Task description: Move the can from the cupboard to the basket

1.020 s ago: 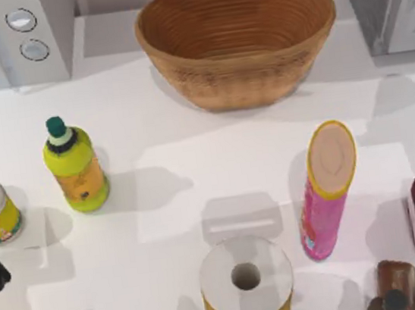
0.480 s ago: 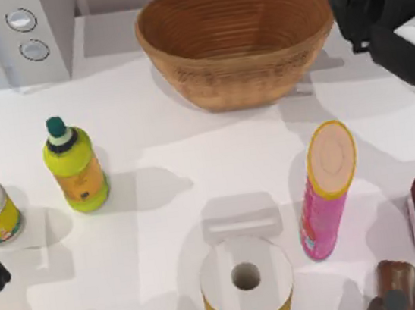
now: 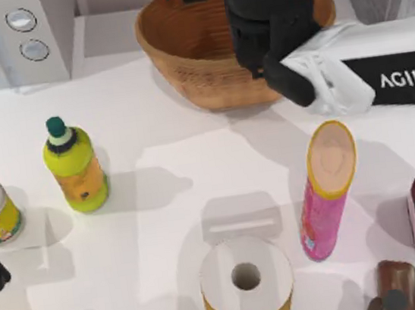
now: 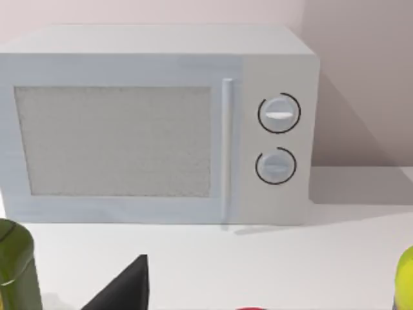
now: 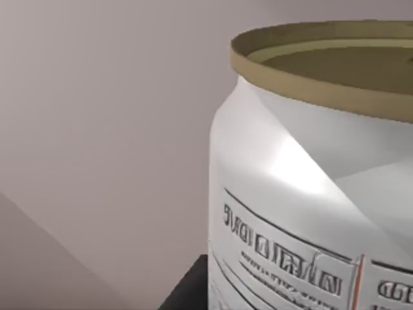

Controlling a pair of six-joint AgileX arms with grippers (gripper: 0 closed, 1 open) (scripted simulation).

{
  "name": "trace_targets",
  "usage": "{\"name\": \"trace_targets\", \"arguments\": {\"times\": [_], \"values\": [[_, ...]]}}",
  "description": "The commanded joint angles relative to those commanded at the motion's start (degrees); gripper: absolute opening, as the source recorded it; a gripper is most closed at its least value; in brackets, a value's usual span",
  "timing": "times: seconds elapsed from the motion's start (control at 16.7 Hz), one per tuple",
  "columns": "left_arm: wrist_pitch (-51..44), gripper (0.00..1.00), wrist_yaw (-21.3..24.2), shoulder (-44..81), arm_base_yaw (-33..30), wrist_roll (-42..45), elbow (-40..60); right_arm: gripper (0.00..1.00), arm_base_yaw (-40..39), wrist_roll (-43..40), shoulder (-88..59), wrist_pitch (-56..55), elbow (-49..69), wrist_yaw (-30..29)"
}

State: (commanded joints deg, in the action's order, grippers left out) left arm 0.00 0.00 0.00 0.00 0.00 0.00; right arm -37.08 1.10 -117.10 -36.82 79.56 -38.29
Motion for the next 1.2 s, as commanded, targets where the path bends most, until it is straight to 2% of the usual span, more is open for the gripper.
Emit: {"name": "trace_targets", "arguments": {"times": [0.84, 1.2], "values": [[0.00, 1.00, 0.00, 0.00, 0.00, 0.00, 0.00, 0.00, 1.73, -0.07, -4.58, -0.02, 4.62, 1.66], [0.00, 1.00, 0.00, 0.00, 0.00, 0.00, 0.00, 0.45, 1.73, -0.07, -4.58, -0.02, 4.62, 1.66]]}}
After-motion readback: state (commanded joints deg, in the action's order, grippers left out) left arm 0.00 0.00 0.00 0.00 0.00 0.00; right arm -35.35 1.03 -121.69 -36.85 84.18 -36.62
